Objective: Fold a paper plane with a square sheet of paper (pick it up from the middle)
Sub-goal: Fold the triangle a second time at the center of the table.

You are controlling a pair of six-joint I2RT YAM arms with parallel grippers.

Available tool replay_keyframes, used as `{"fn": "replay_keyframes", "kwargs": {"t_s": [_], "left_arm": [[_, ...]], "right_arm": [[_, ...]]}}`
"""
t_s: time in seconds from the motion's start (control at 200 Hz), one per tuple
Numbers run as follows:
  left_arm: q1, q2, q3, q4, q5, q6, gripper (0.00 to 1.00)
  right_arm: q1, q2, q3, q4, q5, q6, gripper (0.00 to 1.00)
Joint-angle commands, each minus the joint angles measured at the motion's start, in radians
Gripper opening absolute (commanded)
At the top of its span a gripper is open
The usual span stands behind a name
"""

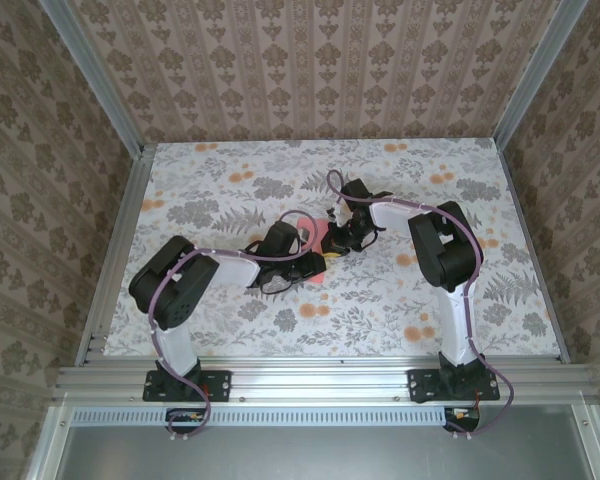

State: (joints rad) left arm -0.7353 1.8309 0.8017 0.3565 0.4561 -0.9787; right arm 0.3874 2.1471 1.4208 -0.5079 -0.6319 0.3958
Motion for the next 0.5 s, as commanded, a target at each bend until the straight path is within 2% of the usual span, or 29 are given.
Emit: {"fn": "replay_keyframes", "kwargs": {"t_s": [0.0,0.495], "left_arm": [[-0.013,0.027,-0.001,0.019,0.007,-0.02,0.21],[-0.029,0.022,0.006,-0.012,0.001,-0.011,0.21]], "right_arm": [[-0.001,0.082,-0.028,-0.084,0.148,0.011,0.07],[0.001,0.083,-0.027,-0.084,0.153,0.017,0.07]]}}
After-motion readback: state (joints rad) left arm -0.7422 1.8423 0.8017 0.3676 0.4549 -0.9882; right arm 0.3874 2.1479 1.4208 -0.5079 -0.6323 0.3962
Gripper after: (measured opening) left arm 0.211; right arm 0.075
